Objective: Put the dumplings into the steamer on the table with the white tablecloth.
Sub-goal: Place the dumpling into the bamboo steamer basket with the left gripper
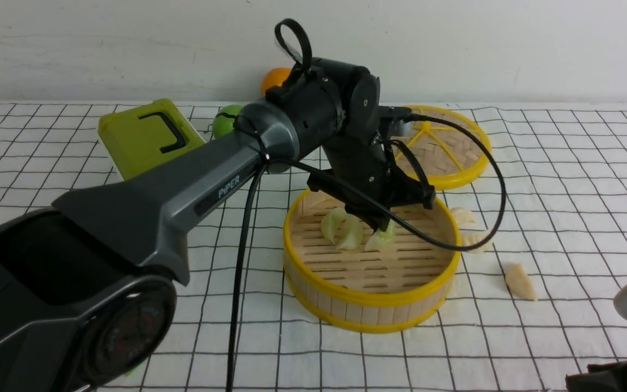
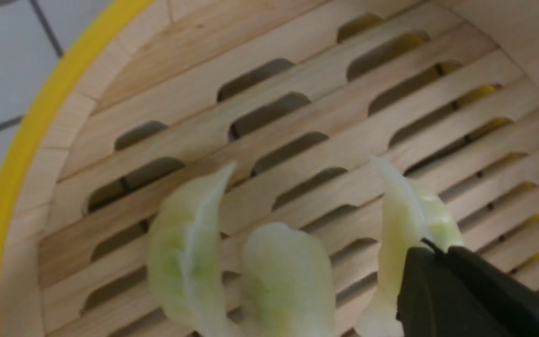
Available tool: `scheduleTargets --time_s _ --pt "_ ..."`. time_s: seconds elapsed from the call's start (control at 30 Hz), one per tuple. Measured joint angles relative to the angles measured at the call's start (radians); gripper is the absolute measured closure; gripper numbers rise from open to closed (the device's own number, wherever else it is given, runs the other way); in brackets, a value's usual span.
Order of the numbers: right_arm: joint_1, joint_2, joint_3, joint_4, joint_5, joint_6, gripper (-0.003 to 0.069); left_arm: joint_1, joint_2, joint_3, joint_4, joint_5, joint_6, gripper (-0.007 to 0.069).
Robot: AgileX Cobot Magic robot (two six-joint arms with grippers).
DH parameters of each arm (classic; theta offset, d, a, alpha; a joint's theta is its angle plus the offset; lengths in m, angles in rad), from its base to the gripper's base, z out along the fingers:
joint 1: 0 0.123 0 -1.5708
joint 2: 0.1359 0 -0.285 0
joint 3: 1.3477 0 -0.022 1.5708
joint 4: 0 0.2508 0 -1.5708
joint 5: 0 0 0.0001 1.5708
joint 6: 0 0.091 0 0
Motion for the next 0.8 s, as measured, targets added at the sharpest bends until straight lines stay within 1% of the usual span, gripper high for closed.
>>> scheduleTargets --time_s 0.27,0.4,0.47,0.57,0.6,0.73,0.77,0.8 --pt "0.0 0.0 0.0 0.0 0.004 0.0 0.0422 0.0 0.027 -0.001 0.004 -0.035 -0.028 0.0636" --pt "0.001 0.0 0.0 0.0 0.008 0.0 0.0422 0.0 0.028 -0.001 0.009 -0.038 -0.114 0.0632" --pt "0.001 0.0 0.0 0.0 0.008 0.0 0.0422 0.0 0.028 -0.002 0.01 -0.039 -0.132 0.0624" --pt "0.001 0.0 0.0 0.0 0.008 0.0 0.0422 0.0 0.032 -0.002 0.01 -0.05 -0.153 0.0577" --pt "0.001 0.0 0.0 0.0 0.008 0.0 0.0422 0.0 0.032 -0.002 0.01 -0.05 -0.153 0.0573" --pt "0.001 0.0 0.0 0.0 0.009 0.0 0.0422 0.0 0.037 -0.003 0.01 -0.059 -0.156 0.0468" --pt "0.001 0.0 0.0 0.0 0.009 0.0 0.0422 0.0 0.037 -0.008 0.01 -0.056 -0.156 0.0449" --pt "0.001 0.0 0.0 0.0 0.009 0.0 0.0422 0.0 0.037 -0.009 0.01 -0.054 -0.156 0.0445"
